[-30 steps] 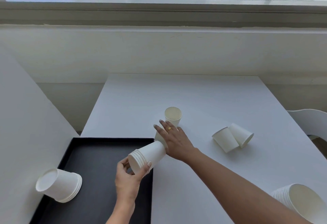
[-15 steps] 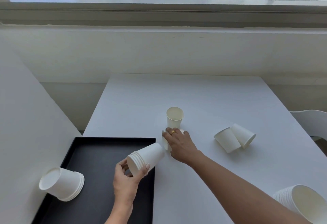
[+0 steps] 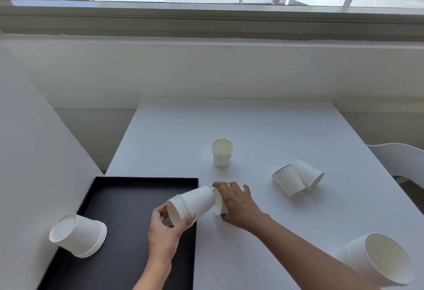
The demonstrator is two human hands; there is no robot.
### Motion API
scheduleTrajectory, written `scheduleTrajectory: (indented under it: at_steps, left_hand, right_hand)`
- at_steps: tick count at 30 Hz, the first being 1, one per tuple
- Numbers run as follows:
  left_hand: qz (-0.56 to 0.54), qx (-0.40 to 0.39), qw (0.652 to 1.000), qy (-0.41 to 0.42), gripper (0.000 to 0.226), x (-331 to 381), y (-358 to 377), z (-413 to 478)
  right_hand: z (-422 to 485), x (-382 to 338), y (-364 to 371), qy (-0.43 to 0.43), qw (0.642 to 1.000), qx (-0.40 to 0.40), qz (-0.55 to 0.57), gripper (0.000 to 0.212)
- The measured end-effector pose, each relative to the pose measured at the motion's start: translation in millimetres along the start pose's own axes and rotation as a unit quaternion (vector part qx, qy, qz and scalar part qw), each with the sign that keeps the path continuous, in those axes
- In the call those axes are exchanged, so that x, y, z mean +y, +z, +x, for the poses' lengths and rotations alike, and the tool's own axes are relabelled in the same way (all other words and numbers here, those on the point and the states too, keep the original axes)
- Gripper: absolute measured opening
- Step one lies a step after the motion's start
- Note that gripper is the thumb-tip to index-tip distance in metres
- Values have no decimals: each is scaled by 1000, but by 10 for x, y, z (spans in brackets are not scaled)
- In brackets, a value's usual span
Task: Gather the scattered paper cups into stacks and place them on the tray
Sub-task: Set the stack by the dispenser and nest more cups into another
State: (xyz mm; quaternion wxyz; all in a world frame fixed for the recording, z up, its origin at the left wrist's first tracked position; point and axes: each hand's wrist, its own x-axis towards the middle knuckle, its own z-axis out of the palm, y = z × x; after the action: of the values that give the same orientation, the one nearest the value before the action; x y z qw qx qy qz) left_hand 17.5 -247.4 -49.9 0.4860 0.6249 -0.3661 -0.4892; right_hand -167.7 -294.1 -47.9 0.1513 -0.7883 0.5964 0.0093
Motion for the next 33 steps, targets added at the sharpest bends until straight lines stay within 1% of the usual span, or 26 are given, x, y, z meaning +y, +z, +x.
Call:
scheduleTrajectory:
  at_steps: [7, 10, 13, 16, 19, 22, 27, 33]
  left_hand:
    - [12, -17, 1000, 0, 63, 5, 36, -19]
    - [22, -26, 999, 5, 62, 19, 33, -27]
    - [32, -36, 999, 11, 59, 41, 39, -34]
    - [30, -48, 998, 10, 55, 68, 64, -34]
    - [28, -59, 998, 6, 59, 106, 90, -40]
    - [28, -63, 998, 2, 62, 114, 98, -42]
    - [26, -78, 997, -9, 66, 127, 104, -19]
    - [30, -62, 998, 8, 65, 164, 123, -8]
  right_hand:
    - [-17, -103, -48, -35, 997, 49, 53, 75]
    - [3, -90, -68, -55, 995, 73, 39, 75]
    - [28, -85, -47, -97, 991, 94, 15, 76]
    - [31, -127, -55, -124, 988, 96, 5, 73]
    - [21, -173, -49, -133, 987, 91, 13, 70]
    - [19, -194, -18, -150, 982, 112, 25, 72]
    - [25, -250, 1, -169, 976, 131, 29, 69]
    - [36, -255, -5, -178, 971, 150, 47, 68]
